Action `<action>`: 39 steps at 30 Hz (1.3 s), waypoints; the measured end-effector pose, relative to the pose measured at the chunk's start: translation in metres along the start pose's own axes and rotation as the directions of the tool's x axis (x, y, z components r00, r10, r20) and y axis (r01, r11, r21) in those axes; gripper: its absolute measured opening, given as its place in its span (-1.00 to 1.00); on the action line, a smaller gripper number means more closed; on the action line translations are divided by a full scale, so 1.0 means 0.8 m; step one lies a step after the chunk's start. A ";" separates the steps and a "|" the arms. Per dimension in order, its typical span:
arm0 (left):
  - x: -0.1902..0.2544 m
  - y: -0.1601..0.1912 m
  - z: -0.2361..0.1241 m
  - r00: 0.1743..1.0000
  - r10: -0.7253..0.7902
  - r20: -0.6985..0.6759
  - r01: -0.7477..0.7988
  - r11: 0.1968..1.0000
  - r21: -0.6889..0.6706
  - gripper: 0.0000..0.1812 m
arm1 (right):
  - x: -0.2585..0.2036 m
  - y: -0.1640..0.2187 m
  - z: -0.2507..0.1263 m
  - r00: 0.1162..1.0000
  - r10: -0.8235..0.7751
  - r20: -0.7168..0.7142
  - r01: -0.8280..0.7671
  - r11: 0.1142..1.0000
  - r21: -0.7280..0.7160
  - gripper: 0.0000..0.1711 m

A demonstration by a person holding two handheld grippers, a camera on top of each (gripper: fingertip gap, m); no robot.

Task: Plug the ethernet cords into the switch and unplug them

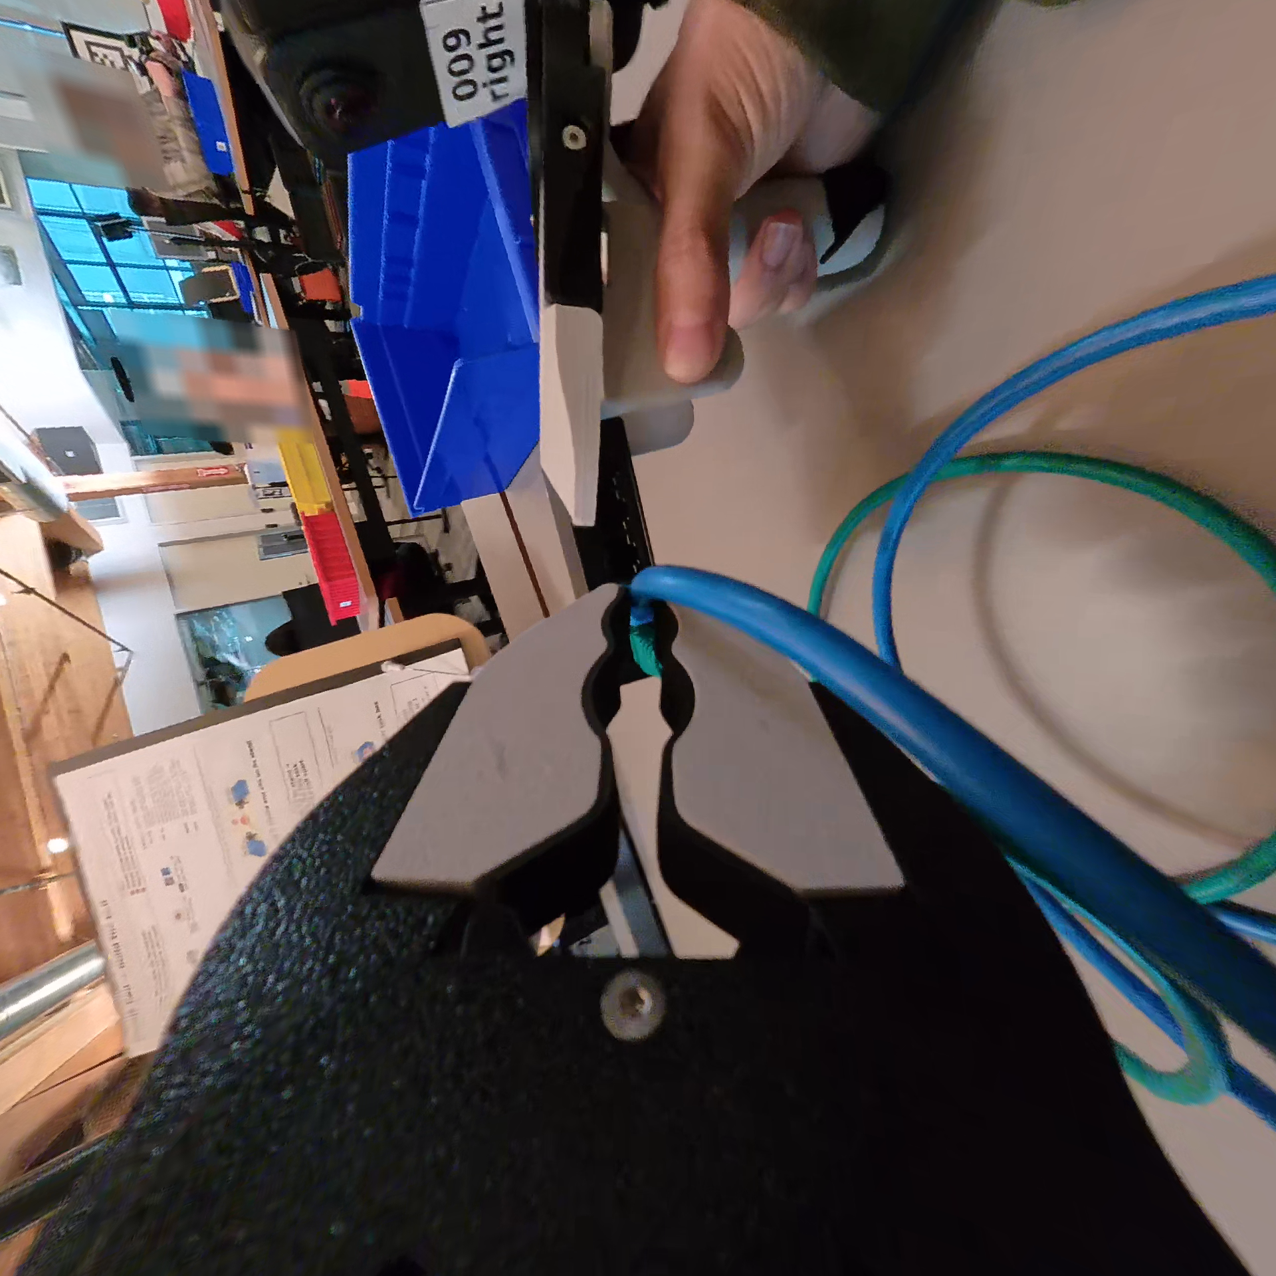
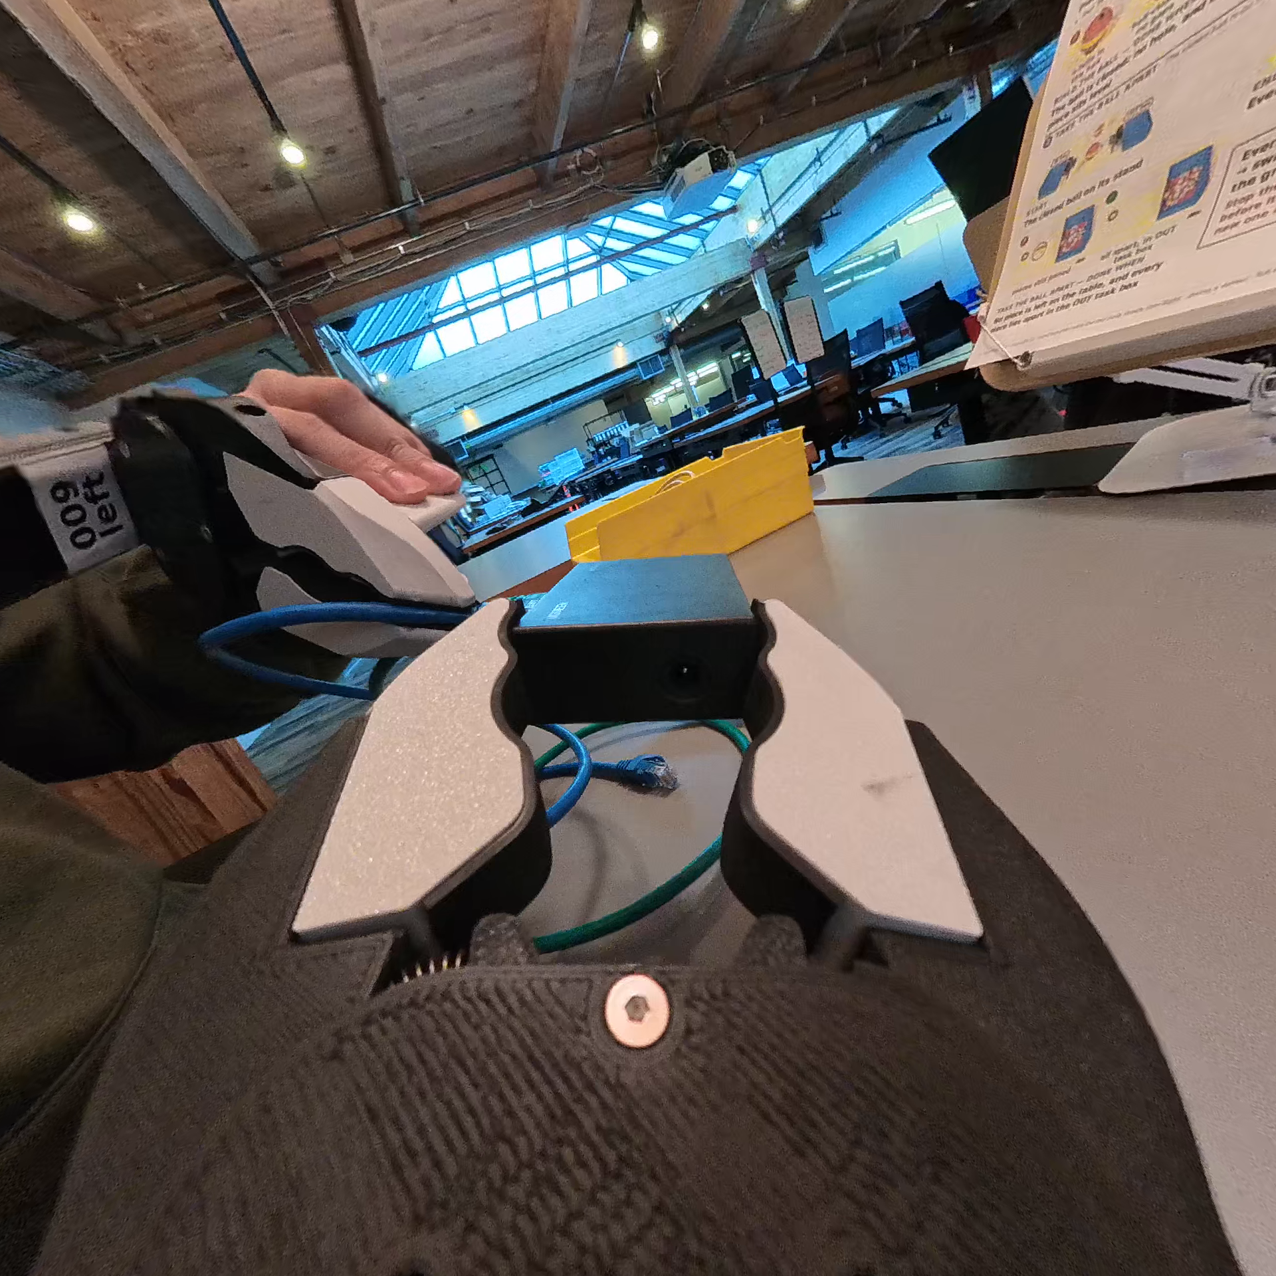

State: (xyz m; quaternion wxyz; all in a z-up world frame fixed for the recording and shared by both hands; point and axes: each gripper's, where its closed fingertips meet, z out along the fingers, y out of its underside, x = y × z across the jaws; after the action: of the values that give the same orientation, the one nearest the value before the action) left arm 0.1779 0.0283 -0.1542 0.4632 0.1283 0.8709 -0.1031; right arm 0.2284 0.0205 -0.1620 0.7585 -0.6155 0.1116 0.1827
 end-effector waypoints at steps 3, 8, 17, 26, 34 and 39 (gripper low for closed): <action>0.003 0.003 0.002 0.993 0.110 0.033 -0.107 0.992 -0.059 -0.94 | 0.002 0.003 0.001 1.000 0.025 -0.007 -0.025 1.000 -0.011 -0.27; 0.000 0.001 0.003 0.974 0.220 0.058 -0.209 0.965 -0.159 -0.94 | 0.002 0.000 -0.001 0.998 0.061 0.011 -0.062 0.998 0.008 -0.27; -0.005 0.004 0.007 0.994 0.104 0.033 -0.100 0.988 -0.115 -0.92 | 0.007 -0.001 -0.002 0.998 0.045 -0.038 -0.044 0.999 0.021 -0.27; -0.041 0.082 -0.050 0.870 -0.445 0.211 0.479 0.864 -0.152 -0.87 | 0.037 -0.033 -0.030 0.975 0.032 -0.220 0.020 0.973 0.229 -0.27; -0.038 0.011 -0.053 0.281 -0.959 0.035 0.945 0.283 0.164 -0.83 | 0.028 -0.031 -0.018 0.913 -0.192 -0.361 0.259 0.954 0.148 -0.28; -0.020 0.021 -0.013 0.222 -0.962 0.157 0.959 0.245 0.145 -0.84 | 0.021 -0.028 -0.014 0.913 -0.225 -0.340 0.282 0.951 0.128 -0.28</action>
State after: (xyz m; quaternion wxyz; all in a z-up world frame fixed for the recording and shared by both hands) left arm 0.1836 0.0454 -0.1364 0.3907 -0.4420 0.7091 -0.3862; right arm 0.2538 0.0082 -0.1512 0.7982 -0.5777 0.1680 -0.0307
